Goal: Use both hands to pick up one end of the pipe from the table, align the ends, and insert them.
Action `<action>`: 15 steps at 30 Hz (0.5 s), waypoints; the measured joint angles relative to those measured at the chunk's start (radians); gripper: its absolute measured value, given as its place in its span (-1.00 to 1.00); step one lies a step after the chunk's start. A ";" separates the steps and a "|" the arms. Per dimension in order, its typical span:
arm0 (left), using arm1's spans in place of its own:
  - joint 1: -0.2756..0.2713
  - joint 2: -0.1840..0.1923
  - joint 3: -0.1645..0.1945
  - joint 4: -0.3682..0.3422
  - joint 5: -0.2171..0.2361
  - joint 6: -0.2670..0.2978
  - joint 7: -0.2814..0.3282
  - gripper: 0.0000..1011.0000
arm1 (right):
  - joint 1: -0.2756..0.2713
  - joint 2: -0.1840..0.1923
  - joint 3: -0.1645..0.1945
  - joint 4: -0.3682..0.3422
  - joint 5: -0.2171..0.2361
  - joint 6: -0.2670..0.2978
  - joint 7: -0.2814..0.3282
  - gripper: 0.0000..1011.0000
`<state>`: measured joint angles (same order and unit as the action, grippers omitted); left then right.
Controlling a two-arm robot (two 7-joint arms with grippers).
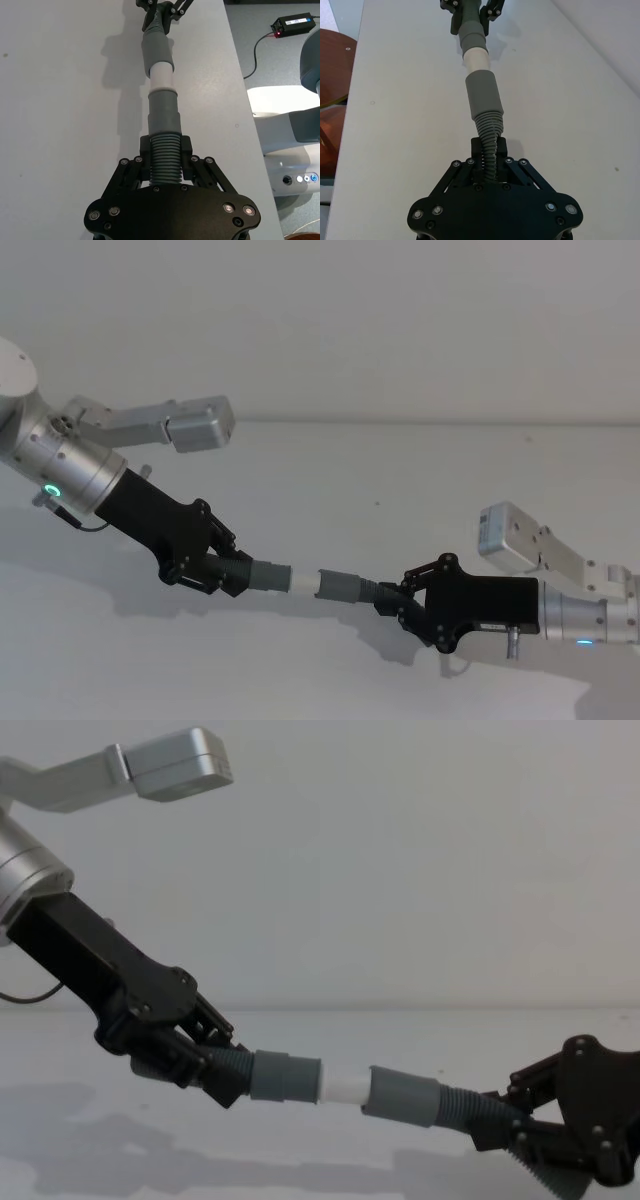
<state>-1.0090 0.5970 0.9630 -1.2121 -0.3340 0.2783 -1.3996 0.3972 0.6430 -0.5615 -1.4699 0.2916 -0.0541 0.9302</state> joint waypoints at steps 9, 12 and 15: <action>0.002 -0.004 0.008 0.002 -0.009 -0.001 0.000 -0.37 | 0.003 0.002 -0.006 -0.001 0.007 0.006 -0.006 -0.74; 0.002 -0.005 0.012 0.002 -0.011 0.000 0.001 -0.37 | 0.004 0.003 -0.007 -0.001 0.010 0.007 -0.007 -0.74; 0.002 -0.006 0.018 0.001 -0.011 0.004 0.002 -0.37 | 0.005 0.005 -0.010 -0.002 0.014 0.009 -0.007 -0.74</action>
<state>-1.0071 0.5910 0.9808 -1.2107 -0.3455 0.2822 -1.3975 0.4020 0.6479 -0.5711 -1.4715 0.3058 -0.0453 0.9228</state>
